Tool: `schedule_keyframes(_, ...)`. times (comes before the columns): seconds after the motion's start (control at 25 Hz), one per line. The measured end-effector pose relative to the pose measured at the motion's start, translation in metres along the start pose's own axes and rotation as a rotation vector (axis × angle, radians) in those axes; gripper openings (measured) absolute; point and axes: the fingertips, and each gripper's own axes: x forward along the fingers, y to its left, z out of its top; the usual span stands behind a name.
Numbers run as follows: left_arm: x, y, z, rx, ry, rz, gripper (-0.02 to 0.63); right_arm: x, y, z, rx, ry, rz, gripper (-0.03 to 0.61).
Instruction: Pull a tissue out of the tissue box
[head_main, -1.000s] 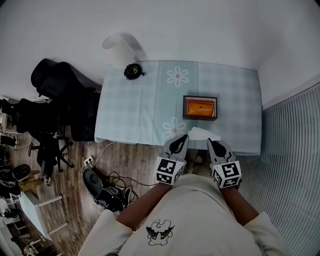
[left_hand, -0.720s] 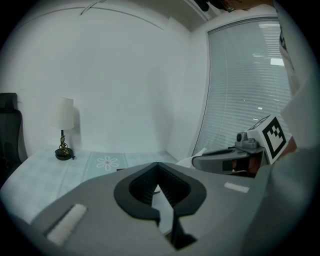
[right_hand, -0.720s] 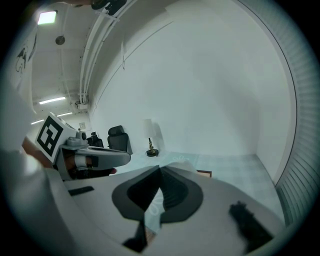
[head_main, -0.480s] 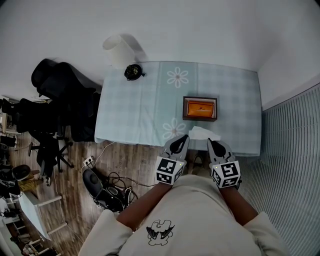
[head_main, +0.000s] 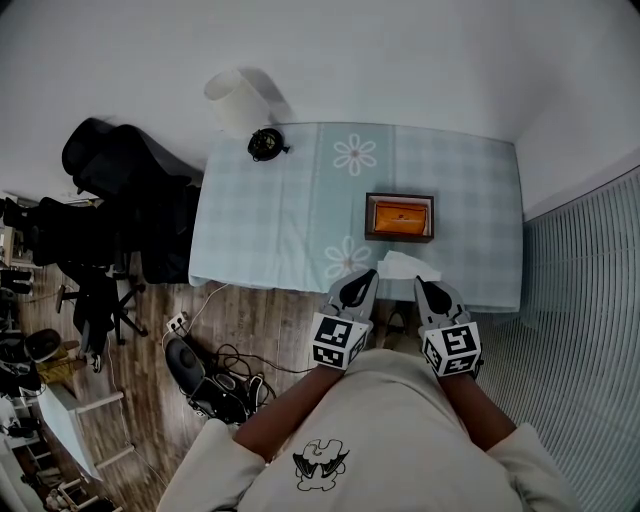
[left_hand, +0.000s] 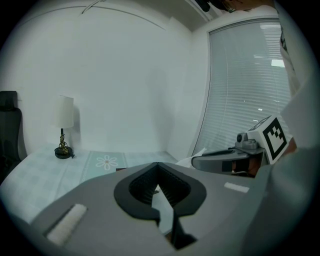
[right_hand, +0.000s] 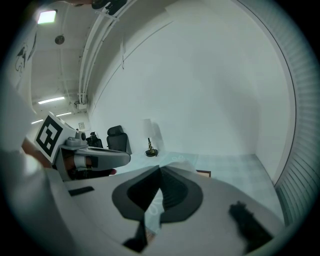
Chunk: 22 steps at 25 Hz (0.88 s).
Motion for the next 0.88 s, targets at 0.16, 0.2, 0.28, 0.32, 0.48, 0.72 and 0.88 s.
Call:
schedule_keyframes(0.16,0.0007,0.0000,0.0009,-0.001,-0.002,0.000,0.002,-0.0001,-0.0018,-0.0001,0.002,-0.001,-0.005,0.012)
schedule_keyframes(0.2,0.0006,0.0004,0.0012,-0.001,-0.004,-0.001,0.003,0.0002,-0.0021,0.0002,0.003,-0.001,-0.007,0.012)
schedule_keyframes(0.28,0.0003,0.0012,0.0015,-0.003,-0.003,-0.001,0.003,0.0008,-0.0028,0.0006,0.005,0.000,-0.009,0.012)
schedule_keyframes(0.32,0.0002,0.0013,0.0014,-0.004,-0.002,-0.001,0.003,0.0011,-0.0031,0.0007,0.007,0.001,-0.010,0.012)
schedule_keyframes(0.48,0.0007,-0.0007,0.0001,-0.007,0.003,-0.001,0.003,0.0007,-0.0053,-0.0001,0.012,0.002,-0.011,0.012)
schedule_keyframes(0.72,0.0001,0.0002,0.0002,-0.007,0.008,-0.002,0.002,0.0015,-0.0048,0.0004,0.011,0.006,-0.008,0.012)
schedule_keyframes(0.88,-0.0004,0.0006,0.0002,-0.010,0.007,-0.001,0.002,0.0015,-0.0044,0.0015,0.009,0.004,-0.005,0.012)
